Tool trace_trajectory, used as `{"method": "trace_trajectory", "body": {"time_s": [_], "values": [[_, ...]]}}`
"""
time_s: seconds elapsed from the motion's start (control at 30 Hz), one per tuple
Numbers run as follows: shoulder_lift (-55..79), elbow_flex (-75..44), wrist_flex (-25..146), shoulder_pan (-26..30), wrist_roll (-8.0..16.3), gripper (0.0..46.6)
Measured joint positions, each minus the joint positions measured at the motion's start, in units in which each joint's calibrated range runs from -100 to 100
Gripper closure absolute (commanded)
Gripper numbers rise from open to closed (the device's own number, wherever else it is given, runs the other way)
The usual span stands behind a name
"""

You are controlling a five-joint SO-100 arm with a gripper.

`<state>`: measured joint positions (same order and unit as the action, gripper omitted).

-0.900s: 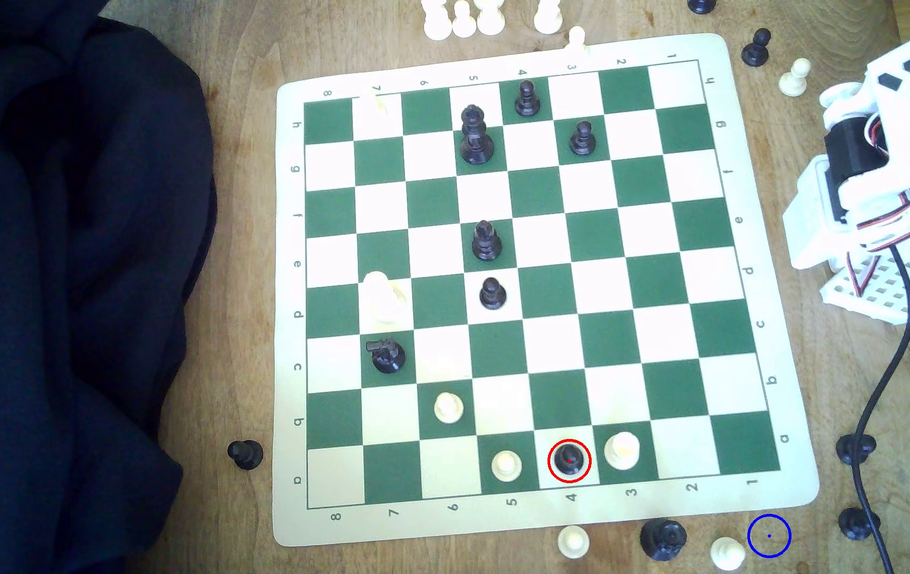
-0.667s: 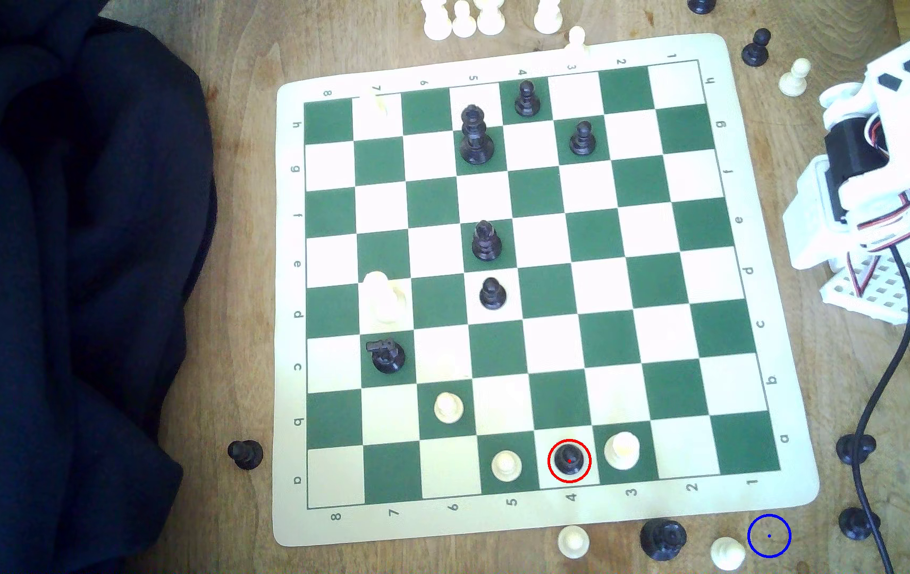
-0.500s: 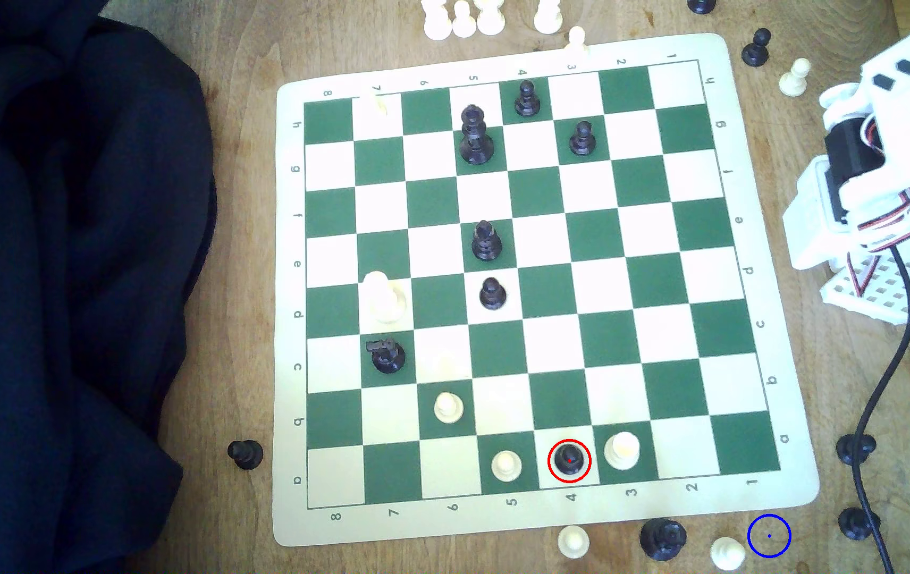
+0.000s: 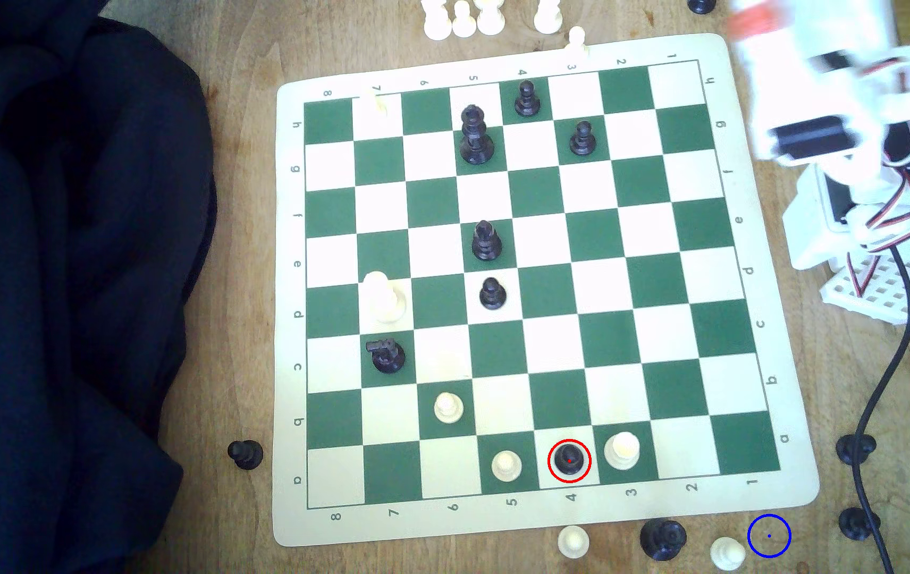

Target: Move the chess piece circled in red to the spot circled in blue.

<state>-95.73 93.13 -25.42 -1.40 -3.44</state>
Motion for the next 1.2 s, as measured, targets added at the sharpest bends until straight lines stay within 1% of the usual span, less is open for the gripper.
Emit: {"method": "trace_trajectory", "body": {"time_s": [0.07,0.1,0.2,0.3,0.4,0.47,0.57,0.6,0.63,0.67,0.8,0.83,0.9,0.93,0.97,1.0,1.1,1.13,1.2], "values": [[-0.08,-2.71,7.57,0.66,0.0,46.4],[0.08,-5.06,15.62,1.4,0.0,46.4],[1.68,-8.59,26.61,2.06,0.0,46.4],[6.03,-15.18,44.14,2.8,0.0,46.1],[10.81,-20.61,53.07,4.57,0.1,45.2],[13.91,-25.12,58.96,6.12,-0.24,44.8],[19.94,-32.54,69.4,8.7,-0.2,45.0],[21.2,-34.16,71.55,9.51,0.05,44.6],[23.04,-36.51,74.34,10.47,0.44,42.0],[27.06,-40.94,79.76,12.39,1.17,40.7],[32.09,-44.74,83.43,16.45,1.9,37.1],[34.1,-45.28,83.67,19.03,1.9,37.0],[35.86,-45.82,83.67,20.21,1.81,36.2],[37.2,-46.27,83.67,20.65,1.9,34.4],[39.88,-46.9,83.67,21.98,1.9,33.7],[41.39,-47.09,83.67,23.16,1.95,33.5],[46.75,-49.8,84.7,24.26,2.34,33.4],[50.69,-51.69,85.98,24.93,2.59,33.6],[54.04,-53.59,87.01,25.96,2.59,34.5]]}}
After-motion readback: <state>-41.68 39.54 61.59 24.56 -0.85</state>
